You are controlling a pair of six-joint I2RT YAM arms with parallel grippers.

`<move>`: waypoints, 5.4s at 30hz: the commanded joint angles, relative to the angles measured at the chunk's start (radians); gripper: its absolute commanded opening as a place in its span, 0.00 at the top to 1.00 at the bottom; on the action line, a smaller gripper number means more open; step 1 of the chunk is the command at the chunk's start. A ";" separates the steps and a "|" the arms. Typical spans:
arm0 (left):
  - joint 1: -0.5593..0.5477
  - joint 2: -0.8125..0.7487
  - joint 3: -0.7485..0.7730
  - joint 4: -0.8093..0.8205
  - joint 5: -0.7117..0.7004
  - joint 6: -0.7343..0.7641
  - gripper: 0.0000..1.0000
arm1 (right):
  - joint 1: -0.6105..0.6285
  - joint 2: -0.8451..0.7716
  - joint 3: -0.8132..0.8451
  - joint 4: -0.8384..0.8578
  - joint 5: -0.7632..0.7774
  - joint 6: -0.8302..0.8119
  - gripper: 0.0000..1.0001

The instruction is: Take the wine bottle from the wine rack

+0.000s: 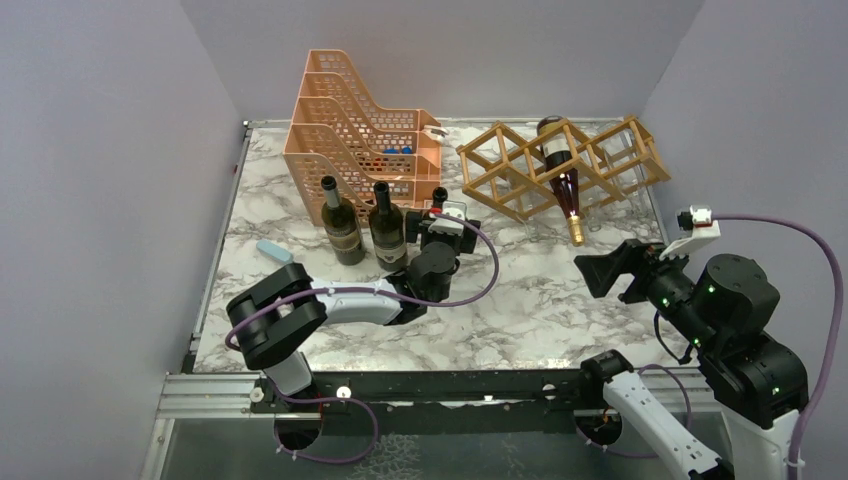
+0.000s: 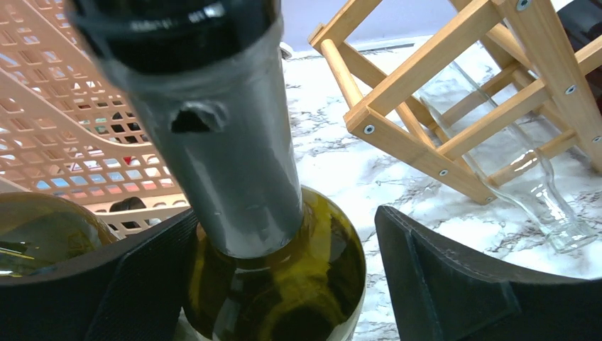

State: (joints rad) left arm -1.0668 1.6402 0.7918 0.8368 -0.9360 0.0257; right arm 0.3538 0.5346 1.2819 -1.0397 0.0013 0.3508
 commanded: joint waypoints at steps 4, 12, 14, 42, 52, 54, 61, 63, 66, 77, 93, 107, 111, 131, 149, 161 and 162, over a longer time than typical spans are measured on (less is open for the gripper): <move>0.001 -0.094 -0.001 -0.052 -0.019 -0.028 0.01 | 0.004 0.011 -0.027 0.047 -0.029 0.012 0.07; 0.001 -0.218 0.073 -0.222 0.042 -0.063 0.01 | 0.003 0.016 -0.043 0.060 -0.039 0.019 0.07; 0.001 -0.285 0.106 -0.284 0.103 -0.096 0.01 | 0.004 0.016 -0.045 0.059 -0.040 0.017 0.07; 0.039 -0.747 0.067 -0.264 0.395 0.415 0.01 | 0.003 0.265 -0.231 0.328 0.247 -0.027 0.09; 0.123 -0.913 -0.118 -0.154 0.490 0.428 0.03 | -0.024 0.517 -0.306 0.532 0.429 0.002 0.09; 0.145 -0.914 -0.150 -0.126 0.490 0.437 0.08 | -0.051 0.542 -0.323 0.579 0.411 0.001 0.10; 0.200 -0.934 -0.189 -0.100 0.516 0.298 0.10 | -0.186 0.641 -0.370 0.721 0.301 -0.032 0.16; 0.200 -0.939 -0.190 -0.100 0.512 0.297 0.10 | -0.234 0.652 -0.399 0.787 0.204 -0.056 0.20; 0.200 -0.943 -0.193 -0.100 0.508 0.301 0.10 | -0.255 0.676 -0.422 0.846 0.131 -0.077 0.22; 0.200 -0.953 -0.204 -0.100 0.525 0.297 0.13 | -0.268 0.752 -0.501 1.046 0.031 -0.084 0.30; 0.210 -0.945 -0.204 -0.100 0.519 0.307 0.13 | -0.268 0.837 -0.568 1.352 -0.090 0.066 0.47; 0.220 -0.939 -0.206 -0.099 0.534 0.292 0.13 | -0.266 0.850 -0.571 1.356 -0.102 0.106 0.61; 0.219 -0.935 -0.206 -0.100 0.533 0.290 0.13 | -0.266 0.807 -0.601 1.373 -0.100 0.121 0.64; 0.222 -0.942 -0.207 -0.100 0.528 0.290 0.13 | -0.266 0.664 -0.730 1.461 -0.099 0.119 0.92; 0.223 -0.917 -0.187 -0.117 0.633 0.299 0.13 | -0.266 0.561 -0.700 1.215 -0.135 0.107 0.99; 0.223 -0.860 -0.152 -0.183 0.801 0.267 0.14 | -0.266 0.375 -0.772 1.183 -0.156 0.109 0.99; 0.222 -0.861 -0.153 -0.183 0.803 0.266 0.14 | -0.266 0.353 -0.782 1.185 -0.146 0.108 0.99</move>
State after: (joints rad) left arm -0.8497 0.7822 0.6075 0.6472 -0.1871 0.3119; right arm 0.0837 0.9806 0.5053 0.0456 -0.1322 0.4885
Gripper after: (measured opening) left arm 0.857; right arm 0.473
